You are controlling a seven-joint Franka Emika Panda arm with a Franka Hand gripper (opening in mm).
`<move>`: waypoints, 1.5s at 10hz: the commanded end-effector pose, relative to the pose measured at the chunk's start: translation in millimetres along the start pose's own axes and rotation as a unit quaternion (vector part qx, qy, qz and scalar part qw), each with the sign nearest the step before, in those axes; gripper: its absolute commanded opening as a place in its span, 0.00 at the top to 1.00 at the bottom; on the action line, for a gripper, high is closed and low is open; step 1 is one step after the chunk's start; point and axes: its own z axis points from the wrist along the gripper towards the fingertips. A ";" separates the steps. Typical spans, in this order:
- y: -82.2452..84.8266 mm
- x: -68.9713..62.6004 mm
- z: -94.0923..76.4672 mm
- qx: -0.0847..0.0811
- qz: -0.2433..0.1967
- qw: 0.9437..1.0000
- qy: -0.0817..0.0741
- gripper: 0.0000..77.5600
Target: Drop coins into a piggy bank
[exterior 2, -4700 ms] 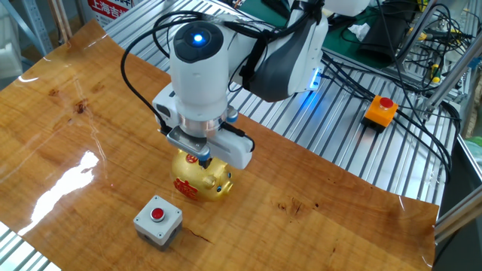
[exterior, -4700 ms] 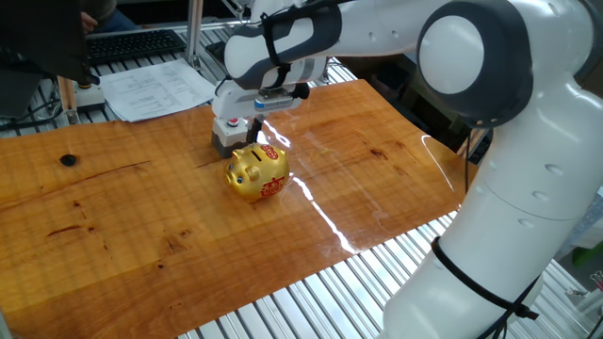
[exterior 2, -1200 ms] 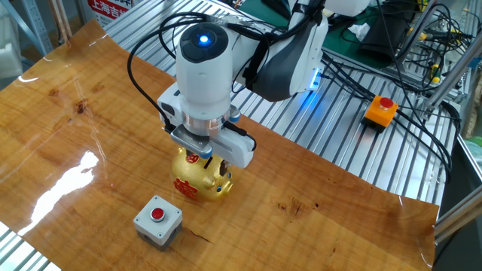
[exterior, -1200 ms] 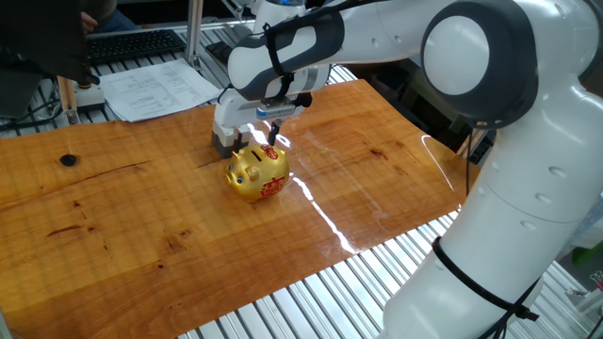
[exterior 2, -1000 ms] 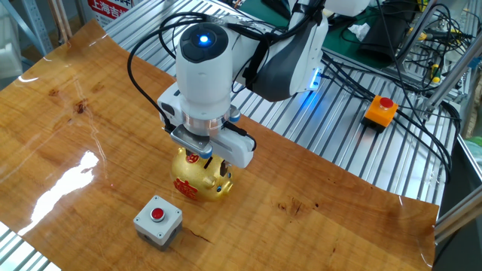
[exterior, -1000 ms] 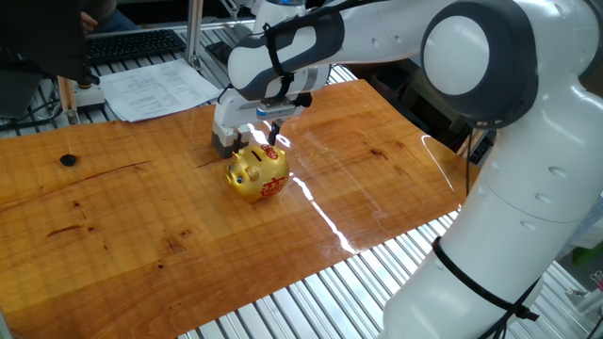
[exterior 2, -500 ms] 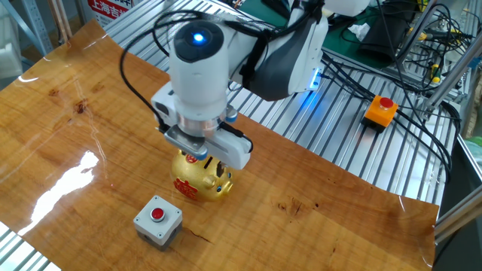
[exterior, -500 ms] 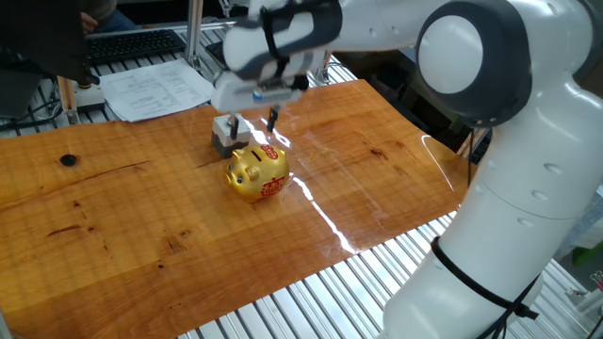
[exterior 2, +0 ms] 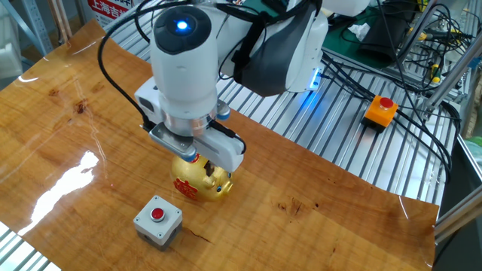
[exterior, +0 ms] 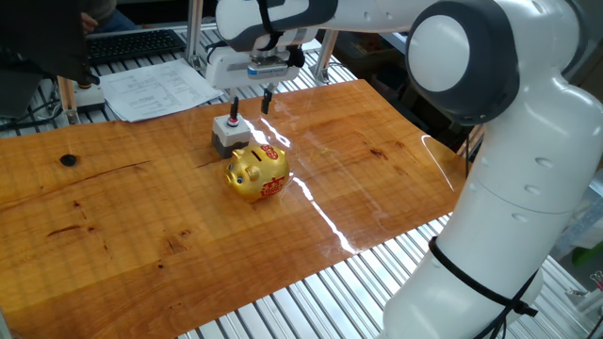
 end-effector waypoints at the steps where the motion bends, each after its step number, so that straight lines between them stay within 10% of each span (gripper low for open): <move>1: 0.3 -40.3 -67.1 0.007 0.011 1.000 0.013 0.98; 15: 0.6 -42.8 -84.0 -0.003 0.000 1.000 0.016 0.98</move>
